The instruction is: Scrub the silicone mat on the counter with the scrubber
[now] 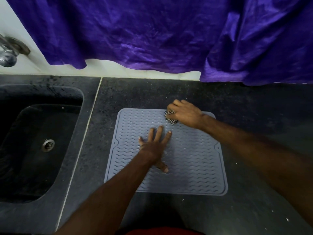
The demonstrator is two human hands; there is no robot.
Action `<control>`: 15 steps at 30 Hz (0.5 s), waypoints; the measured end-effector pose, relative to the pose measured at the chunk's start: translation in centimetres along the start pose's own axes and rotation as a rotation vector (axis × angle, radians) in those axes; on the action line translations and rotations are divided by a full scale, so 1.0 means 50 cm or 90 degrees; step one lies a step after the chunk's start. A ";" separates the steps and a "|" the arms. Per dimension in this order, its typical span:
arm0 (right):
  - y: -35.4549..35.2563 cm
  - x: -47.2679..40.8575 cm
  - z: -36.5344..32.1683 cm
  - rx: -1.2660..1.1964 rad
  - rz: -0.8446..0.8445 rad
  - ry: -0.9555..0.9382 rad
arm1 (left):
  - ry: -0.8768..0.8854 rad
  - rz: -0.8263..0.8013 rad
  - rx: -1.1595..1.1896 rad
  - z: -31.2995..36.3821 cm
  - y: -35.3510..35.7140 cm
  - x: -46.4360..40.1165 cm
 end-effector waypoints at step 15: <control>0.009 0.004 0.021 -0.097 0.016 0.018 | 0.001 0.012 -0.010 -0.001 0.001 -0.001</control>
Point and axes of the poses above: each hand's wrist, its own x-axis away from the middle knuckle, its own y-axis out of the palm, z = x × y, the point moved 8 cm from there along -x, towards the middle knuckle, and after that the axes turned 6 degrees about -z, right-handed, at the moved point
